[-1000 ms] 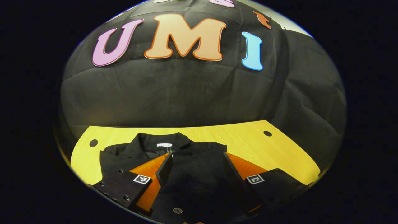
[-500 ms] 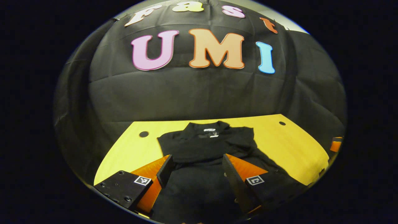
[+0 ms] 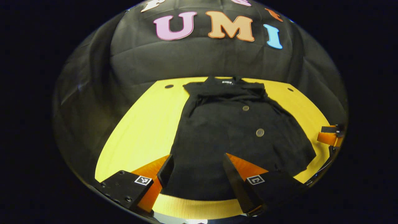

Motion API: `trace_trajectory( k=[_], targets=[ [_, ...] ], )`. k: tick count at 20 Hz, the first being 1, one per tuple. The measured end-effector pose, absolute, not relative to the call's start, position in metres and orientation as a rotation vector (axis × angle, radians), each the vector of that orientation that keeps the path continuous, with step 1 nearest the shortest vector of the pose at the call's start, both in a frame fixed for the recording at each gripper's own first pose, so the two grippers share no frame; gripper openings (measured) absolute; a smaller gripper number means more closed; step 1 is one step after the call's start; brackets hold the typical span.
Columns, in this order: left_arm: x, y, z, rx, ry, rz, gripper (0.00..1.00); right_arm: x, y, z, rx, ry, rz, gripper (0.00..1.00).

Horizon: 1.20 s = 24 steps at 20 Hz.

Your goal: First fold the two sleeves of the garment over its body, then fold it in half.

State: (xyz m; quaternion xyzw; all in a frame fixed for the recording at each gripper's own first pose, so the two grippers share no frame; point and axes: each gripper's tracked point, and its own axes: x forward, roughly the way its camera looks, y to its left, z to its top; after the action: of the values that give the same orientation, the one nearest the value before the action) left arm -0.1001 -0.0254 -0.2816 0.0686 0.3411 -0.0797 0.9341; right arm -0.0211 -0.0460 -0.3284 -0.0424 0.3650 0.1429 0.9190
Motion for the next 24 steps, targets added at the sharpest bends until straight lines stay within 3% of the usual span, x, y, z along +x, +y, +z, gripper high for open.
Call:
trace_trajectory(
  k=[9, 10, 14, 15, 16, 17, 18, 21, 24],
  targets=[
    [-0.144, -0.008, -0.333, 0.173, 0.844, -0.157, 0.95, -0.047, -0.053, -0.390, -0.203, 0.891, 0.264, 0.94],
    [-0.146, -0.005, -0.338, 0.175, 0.861, -0.150, 0.95, -0.052, -0.054, -0.394, -0.225, 0.906, 0.260, 0.98],
    [-0.147, -0.005, -0.336, 0.116, 0.841, -0.105, 0.97, -0.049, -0.051, -0.394, -0.240, 0.882, 0.255, 0.94],
    [-0.147, -0.007, -0.338, 0.107, 0.846, -0.098, 0.96, -0.050, -0.051, -0.396, -0.241, 0.877, 0.255, 0.99],
    [-0.147, -0.007, -0.337, 0.103, 0.842, -0.098, 0.97, -0.051, -0.051, -0.396, -0.241, 0.878, 0.258, 0.94],
    [-0.148, -0.010, -0.339, 0.104, 0.850, -0.102, 0.96, -0.051, -0.050, -0.396, -0.245, 0.873, 0.262, 0.99],
    [-0.147, -0.010, -0.339, 0.111, 0.844, -0.105, 0.96, -0.050, -0.049, -0.397, -0.250, 0.865, 0.267, 0.93],
    [-0.147, -0.013, -0.337, 0.101, 0.835, -0.124, 0.91, -0.051, -0.043, -0.399, -0.239, 0.856, 0.288, 0.88],
    [-0.148, -0.019, -0.339, 0.091, 0.827, -0.150, 0.77, -0.052, -0.030, -0.399, -0.233, 0.848, 0.307, 0.63]
  ],
)
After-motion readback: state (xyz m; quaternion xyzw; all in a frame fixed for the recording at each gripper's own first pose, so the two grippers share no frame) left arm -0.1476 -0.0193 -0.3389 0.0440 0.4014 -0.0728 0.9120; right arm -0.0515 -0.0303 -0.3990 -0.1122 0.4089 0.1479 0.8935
